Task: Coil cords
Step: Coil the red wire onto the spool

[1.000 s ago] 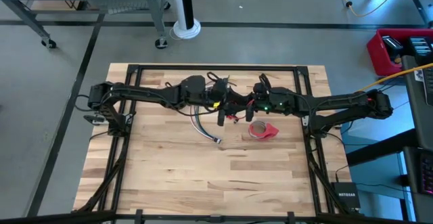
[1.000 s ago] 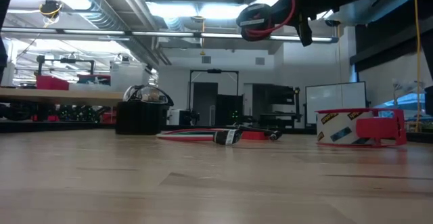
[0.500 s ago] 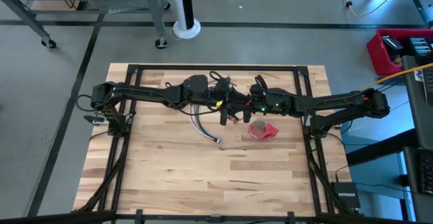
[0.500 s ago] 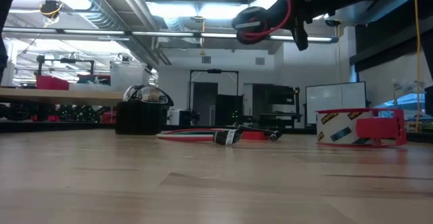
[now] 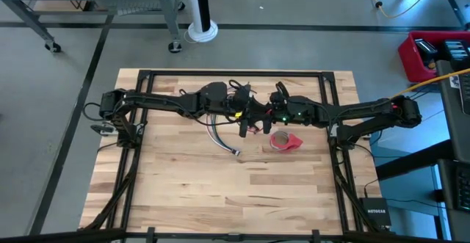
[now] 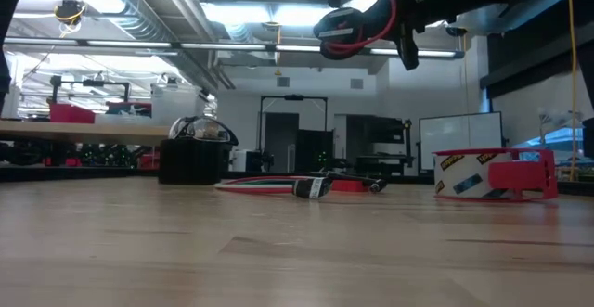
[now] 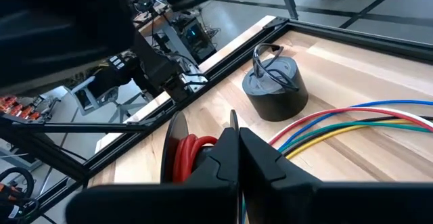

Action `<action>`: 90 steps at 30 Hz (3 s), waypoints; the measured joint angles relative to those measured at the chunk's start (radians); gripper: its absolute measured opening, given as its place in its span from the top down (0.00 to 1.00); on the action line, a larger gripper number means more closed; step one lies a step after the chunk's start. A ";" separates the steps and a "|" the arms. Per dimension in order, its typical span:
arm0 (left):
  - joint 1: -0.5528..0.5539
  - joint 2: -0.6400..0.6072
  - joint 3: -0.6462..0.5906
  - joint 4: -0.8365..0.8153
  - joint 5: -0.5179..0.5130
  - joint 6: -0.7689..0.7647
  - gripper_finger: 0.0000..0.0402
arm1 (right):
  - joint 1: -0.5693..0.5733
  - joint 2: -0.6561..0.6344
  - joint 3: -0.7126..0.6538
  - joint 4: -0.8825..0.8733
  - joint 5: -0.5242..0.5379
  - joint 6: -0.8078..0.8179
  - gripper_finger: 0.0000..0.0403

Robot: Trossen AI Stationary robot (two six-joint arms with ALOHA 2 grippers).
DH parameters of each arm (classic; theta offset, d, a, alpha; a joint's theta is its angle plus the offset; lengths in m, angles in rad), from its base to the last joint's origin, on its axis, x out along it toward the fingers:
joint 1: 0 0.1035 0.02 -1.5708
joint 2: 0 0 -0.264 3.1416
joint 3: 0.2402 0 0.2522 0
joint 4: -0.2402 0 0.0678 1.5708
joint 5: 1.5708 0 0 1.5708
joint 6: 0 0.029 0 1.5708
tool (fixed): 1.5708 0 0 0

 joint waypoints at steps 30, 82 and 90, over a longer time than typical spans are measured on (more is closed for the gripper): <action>0.154 -0.150 -0.001 -0.377 -0.009 0.071 1.00 | 0.000 -0.119 0.000 -0.091 -0.069 0.023 1.00; -0.013 -0.171 -0.293 -0.221 -0.229 -0.071 1.00 | -0.001 0.085 0.001 0.174 0.340 0.047 1.00; -0.013 -0.171 -0.292 -0.176 -0.229 -0.087 1.00 | -0.001 0.085 0.001 0.174 0.331 0.072 1.00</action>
